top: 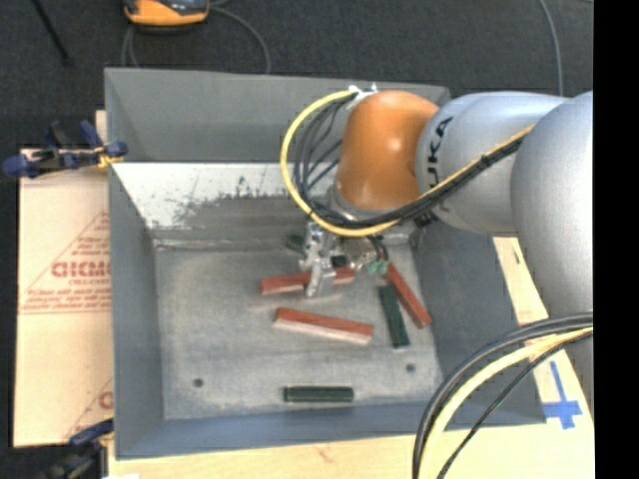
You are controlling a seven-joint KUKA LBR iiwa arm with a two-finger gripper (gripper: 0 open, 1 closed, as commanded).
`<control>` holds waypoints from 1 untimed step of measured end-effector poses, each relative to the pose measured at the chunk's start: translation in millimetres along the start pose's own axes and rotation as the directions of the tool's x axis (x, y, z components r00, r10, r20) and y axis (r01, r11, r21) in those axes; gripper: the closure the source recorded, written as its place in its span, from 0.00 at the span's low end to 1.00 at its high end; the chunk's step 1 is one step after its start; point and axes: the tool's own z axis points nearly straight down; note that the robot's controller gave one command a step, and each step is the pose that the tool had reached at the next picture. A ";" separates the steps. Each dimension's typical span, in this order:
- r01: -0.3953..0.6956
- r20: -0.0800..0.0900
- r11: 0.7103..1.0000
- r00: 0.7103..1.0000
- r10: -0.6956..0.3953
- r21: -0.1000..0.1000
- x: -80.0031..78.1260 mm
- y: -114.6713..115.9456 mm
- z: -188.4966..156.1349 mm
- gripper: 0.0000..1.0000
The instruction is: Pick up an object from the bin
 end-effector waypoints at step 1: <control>0.059 -0.002 0.998 0.998 -0.059 0.000 -1.4 -3.1 9.9 1.00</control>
Offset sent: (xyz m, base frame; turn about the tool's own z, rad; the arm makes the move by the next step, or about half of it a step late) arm 0.0220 0.0835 -0.0276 0.1405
